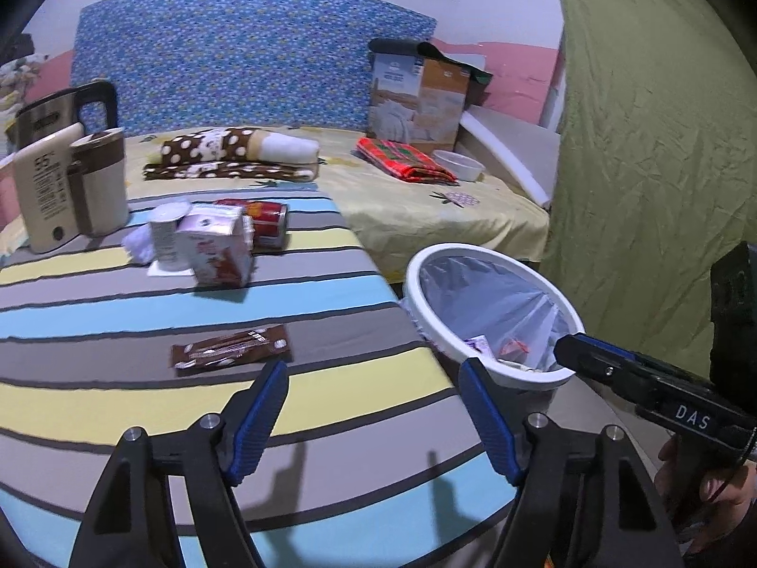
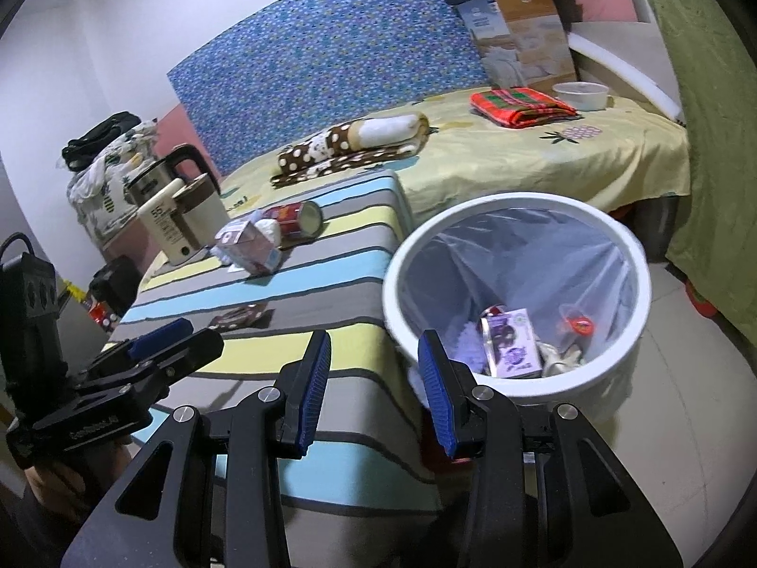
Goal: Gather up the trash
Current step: 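Move both tools back over the table toward the brown coffee stick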
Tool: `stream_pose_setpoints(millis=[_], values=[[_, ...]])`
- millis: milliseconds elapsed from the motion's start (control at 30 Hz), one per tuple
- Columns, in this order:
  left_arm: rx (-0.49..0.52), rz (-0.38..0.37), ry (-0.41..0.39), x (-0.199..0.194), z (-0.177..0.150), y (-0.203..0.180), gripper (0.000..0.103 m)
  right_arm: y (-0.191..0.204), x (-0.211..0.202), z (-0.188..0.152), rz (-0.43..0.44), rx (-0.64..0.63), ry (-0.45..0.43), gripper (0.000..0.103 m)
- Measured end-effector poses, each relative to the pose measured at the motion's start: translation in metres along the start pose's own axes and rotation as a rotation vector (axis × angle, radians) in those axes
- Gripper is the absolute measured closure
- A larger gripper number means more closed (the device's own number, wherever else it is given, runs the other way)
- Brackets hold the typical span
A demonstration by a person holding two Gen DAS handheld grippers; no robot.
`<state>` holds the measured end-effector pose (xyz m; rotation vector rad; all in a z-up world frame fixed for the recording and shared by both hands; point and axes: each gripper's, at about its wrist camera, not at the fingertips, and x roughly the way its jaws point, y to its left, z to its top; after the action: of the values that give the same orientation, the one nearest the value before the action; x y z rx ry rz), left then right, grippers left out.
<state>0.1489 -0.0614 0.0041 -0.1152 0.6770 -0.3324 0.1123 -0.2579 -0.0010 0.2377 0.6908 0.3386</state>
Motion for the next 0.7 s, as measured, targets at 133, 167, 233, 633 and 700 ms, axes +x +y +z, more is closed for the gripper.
stream_pose_setpoints(millis=[133, 167, 233, 633, 700], values=[[-0.017, 0.031, -0.002, -0.007, -0.004, 0.011, 0.031, 0.011, 0.003, -0.001, 0.025, -0.019, 0.016, 0.062], [-0.020, 0.033, -0.003, -0.007, -0.005, 0.012, 0.031, 0.014, 0.005, -0.001, 0.031, -0.023, 0.023, 0.062], [-0.024, 0.046, -0.007, -0.010, -0.006, 0.016, 0.031, 0.019, 0.009, -0.001, 0.033, -0.038, 0.035, 0.062], [-0.083, 0.112, -0.026, -0.017, -0.004, 0.053, 0.031, 0.039, 0.027, 0.002, 0.061, -0.080, 0.073, 0.062], [-0.087, 0.121, -0.029, -0.019, -0.004, 0.059, 0.031, 0.042, 0.030, 0.003, 0.067, -0.089, 0.081, 0.062]])
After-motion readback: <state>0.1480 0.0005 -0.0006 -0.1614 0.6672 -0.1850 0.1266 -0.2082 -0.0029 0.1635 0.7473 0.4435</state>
